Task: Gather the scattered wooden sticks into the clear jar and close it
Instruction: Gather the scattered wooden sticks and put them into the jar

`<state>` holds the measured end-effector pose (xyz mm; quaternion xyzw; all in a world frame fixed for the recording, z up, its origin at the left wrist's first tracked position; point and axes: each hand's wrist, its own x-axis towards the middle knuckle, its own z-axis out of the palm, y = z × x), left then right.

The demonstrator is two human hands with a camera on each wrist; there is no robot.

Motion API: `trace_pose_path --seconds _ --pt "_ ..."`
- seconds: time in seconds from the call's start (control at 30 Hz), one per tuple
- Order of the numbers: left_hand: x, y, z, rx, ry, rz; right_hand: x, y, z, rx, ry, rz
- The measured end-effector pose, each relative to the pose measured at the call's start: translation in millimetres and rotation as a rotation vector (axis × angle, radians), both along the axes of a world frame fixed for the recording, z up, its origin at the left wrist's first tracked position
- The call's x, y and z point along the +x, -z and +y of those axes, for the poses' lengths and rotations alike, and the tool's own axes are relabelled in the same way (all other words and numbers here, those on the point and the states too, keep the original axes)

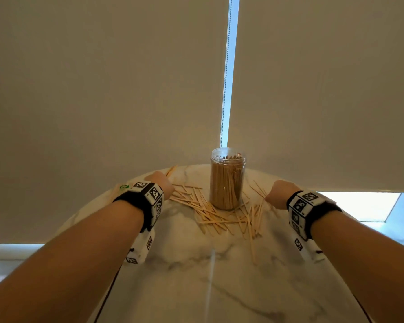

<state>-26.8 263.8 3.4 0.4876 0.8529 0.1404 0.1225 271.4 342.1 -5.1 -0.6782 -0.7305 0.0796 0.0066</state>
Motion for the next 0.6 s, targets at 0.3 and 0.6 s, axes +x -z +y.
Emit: trace_pose_path --seconds 0.3,0.6 --pt "-5.4 40.5 48.7 -0.200 0.042 0.136 -19.4 26.0 46.4 -0.054 0.002 -0.032" --pt "63.4 45.3 36.1 -0.253 0.221 0.206 -36.4 16.8 -5.9 -0.128 -0.120 -0.039"
